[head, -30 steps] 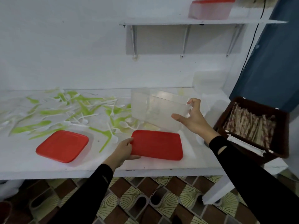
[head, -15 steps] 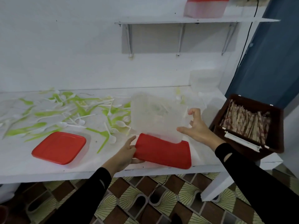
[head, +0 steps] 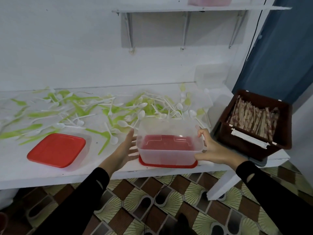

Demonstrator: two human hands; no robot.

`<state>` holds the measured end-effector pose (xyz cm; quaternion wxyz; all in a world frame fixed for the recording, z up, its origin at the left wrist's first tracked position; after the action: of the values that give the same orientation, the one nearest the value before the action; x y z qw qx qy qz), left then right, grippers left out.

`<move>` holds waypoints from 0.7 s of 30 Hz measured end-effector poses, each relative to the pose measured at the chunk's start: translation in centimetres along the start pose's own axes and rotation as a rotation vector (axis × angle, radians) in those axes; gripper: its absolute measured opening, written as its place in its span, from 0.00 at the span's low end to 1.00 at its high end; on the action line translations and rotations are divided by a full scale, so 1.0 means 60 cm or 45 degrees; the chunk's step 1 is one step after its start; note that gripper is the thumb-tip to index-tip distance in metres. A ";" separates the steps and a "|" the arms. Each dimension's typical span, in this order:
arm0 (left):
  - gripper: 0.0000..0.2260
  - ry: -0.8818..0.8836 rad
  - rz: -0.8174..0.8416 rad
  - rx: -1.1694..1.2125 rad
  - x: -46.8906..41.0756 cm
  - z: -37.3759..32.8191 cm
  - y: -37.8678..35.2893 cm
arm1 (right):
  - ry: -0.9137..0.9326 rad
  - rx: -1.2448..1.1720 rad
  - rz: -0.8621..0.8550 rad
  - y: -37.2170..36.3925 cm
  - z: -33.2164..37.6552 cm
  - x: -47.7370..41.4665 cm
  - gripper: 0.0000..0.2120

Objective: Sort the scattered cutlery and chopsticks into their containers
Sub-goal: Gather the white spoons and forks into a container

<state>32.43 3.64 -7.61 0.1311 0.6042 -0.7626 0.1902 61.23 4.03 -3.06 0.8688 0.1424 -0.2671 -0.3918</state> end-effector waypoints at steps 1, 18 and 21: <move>0.30 0.010 0.023 -0.027 -0.002 -0.001 -0.002 | -0.029 -0.015 0.012 0.003 -0.002 0.000 0.24; 0.18 -0.297 -0.277 -0.188 -0.058 -0.127 0.054 | 0.147 0.149 -0.216 0.159 0.084 -0.056 0.36; 0.12 -0.359 -0.208 -0.277 -0.106 -0.198 0.029 | 0.107 0.235 -0.356 0.243 0.083 -0.083 0.22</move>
<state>31.92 14.87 0.02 0.1027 0.6669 -0.7380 0.0090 64.43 17.14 5.92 0.7994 0.2736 -0.2430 -0.4765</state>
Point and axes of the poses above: each hand's wrist, its own x-axis away from the middle knuckle, its own y-axis out of the back of the hand, z = x × y, the point moved 9 cm from there along -x, towards the middle knuckle, and after that the axes turned 13 degrees about z, right-handed, at the moved point
